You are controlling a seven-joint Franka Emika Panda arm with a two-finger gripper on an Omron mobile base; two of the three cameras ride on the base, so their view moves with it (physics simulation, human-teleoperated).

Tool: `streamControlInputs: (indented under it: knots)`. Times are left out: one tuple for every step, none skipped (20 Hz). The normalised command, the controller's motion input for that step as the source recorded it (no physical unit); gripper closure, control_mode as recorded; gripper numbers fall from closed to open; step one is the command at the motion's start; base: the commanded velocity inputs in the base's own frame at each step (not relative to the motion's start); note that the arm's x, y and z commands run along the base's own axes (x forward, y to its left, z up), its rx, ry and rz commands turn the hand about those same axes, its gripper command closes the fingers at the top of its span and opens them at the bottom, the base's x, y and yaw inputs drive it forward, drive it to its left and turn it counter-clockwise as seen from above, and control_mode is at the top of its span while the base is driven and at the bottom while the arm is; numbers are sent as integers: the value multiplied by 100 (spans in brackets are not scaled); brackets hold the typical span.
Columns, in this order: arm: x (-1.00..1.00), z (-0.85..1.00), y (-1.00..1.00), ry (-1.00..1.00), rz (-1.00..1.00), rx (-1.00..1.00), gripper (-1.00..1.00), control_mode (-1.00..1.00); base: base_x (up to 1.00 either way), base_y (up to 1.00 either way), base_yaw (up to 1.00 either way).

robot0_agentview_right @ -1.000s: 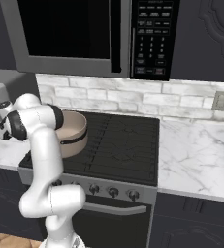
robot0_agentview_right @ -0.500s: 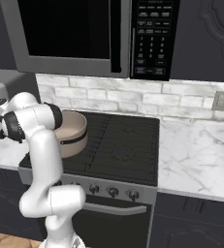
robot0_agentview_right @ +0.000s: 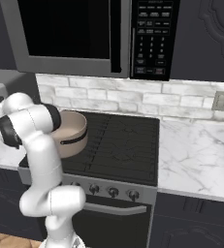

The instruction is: Turn on the burner for the pot on the stove. Wait thirty seconds for the pot to heat up. Then add the eggplant to the pot.

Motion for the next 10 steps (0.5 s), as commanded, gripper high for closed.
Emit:
streamControlInputs:
  knots:
    - [-39, 44, -7, 0, 0, 5, 100, -100, 0, 0, 0]
    - [-40, 54, -3, 0, 0, 5, 100, -100, 0, 0, 0]
    - [-39, 64, 0, 0, 0, 6, 100, -100, 0, 0, 0]
    - [-36, 71, 0, -1, 0, 7, 100, -100, 0, 0, 0]
    - [-39, 75, 0, -2, 0, 8, 100, -100, 0, 0, 0]
    - [-40, 77, 0, -2, 0, 8, 100, -100, 0, 0, 0]
    - [-39, 79, 0, -3, 0, 8, 100, -100, 0, 0, 0]
    - [-41, 78, 0, -4, 0, 8, 100, -100, 0, 0, 0]
    - [-44, 75, 0, -4, 0, 8, 100, -100, 0, 0, 0]
    - [-48, 64, 0, -6, 0, 7, 100, -100, 0, 0, 0]
